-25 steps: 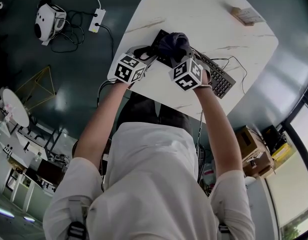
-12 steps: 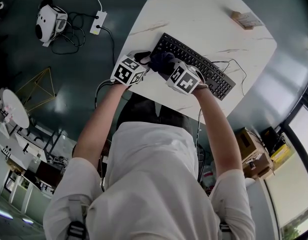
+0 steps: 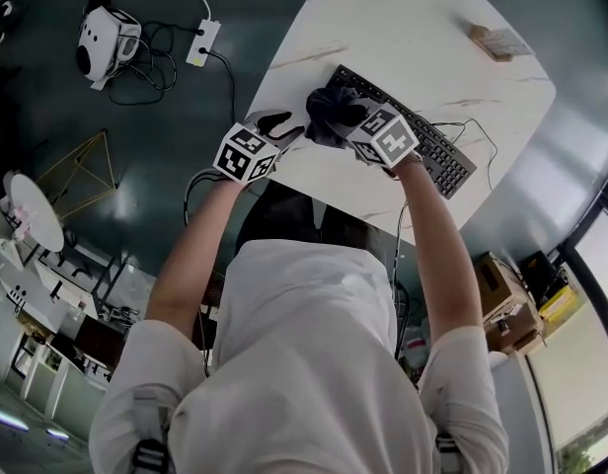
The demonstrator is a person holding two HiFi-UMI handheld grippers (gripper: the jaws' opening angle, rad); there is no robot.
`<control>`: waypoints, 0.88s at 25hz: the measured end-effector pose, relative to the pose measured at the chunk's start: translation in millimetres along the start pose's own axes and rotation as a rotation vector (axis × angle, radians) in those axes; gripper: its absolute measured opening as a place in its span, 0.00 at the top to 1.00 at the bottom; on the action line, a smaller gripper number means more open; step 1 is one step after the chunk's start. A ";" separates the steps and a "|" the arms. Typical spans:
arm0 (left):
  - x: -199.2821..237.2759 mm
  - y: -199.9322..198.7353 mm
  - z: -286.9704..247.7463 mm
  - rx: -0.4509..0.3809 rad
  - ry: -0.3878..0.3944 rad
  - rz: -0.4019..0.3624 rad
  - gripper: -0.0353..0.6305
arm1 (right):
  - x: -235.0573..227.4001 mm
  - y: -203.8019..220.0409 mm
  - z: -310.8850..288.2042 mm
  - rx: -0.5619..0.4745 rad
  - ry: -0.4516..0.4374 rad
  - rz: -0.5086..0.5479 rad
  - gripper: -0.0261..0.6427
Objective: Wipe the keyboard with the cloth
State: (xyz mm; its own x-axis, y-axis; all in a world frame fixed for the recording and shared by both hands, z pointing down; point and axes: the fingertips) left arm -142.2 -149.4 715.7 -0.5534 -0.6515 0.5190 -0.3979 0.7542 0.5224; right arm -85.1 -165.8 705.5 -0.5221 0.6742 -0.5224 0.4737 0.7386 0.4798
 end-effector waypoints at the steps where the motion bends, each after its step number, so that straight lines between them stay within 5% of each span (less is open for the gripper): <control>1: -1.5 2.1 0.2 0.002 0.005 -0.002 0.68 | -7.9 -3.9 5.3 -0.031 0.015 -0.045 0.83; 10: -12.1 -7.1 -2.4 -0.002 0.043 -0.038 0.68 | -79.6 -11.7 56.1 -0.208 0.254 -0.317 0.83; 16: -19.4 -16.2 -7.4 0.010 0.063 -0.074 0.68 | -105.7 19.4 93.9 -0.264 0.453 -0.482 0.83; 22: -23.7 -23.3 -6.0 0.017 0.073 -0.104 0.68 | -83.1 34.2 135.1 -0.394 0.466 -0.533 0.83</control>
State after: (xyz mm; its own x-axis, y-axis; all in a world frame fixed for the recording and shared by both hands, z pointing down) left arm -115.4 -152.0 695.3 -0.4542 -0.7301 0.5106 -0.4630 0.6830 0.5649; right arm 70.3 -196.2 670.0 -0.8902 0.0976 -0.4450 -0.1613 0.8461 0.5081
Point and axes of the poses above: the fingertips, and each gripper's own axes: z backward along the fingers, x to its left, y out of its underside, and after that the axes turned 2 degrees about -x, right-handed
